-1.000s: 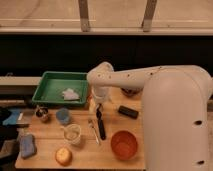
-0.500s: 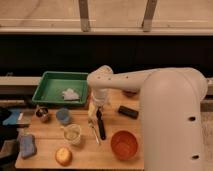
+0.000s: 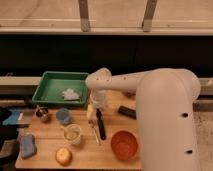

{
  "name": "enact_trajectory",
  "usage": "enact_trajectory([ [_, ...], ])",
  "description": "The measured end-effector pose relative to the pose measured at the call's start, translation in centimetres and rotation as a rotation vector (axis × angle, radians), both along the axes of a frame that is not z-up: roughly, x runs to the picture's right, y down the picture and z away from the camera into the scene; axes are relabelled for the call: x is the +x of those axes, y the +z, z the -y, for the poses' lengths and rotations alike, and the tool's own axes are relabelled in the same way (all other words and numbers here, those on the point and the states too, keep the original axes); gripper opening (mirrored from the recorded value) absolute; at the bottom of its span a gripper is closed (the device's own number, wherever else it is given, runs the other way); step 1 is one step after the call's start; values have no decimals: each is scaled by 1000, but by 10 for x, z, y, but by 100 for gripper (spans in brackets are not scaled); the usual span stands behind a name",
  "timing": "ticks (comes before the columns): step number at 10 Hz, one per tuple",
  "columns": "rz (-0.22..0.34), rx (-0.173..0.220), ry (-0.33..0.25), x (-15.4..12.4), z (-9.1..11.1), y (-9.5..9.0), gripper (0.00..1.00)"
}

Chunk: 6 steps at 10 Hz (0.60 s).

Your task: Wipe table surface with brush

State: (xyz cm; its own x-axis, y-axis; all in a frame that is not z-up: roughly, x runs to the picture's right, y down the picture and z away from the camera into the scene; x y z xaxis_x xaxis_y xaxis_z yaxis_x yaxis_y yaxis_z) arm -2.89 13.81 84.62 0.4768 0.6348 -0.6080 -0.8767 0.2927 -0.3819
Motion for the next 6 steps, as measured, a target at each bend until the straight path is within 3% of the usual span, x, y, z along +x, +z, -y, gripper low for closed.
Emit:
enact_trajectory([
  [6, -14, 5, 10, 1, 8, 11, 80],
])
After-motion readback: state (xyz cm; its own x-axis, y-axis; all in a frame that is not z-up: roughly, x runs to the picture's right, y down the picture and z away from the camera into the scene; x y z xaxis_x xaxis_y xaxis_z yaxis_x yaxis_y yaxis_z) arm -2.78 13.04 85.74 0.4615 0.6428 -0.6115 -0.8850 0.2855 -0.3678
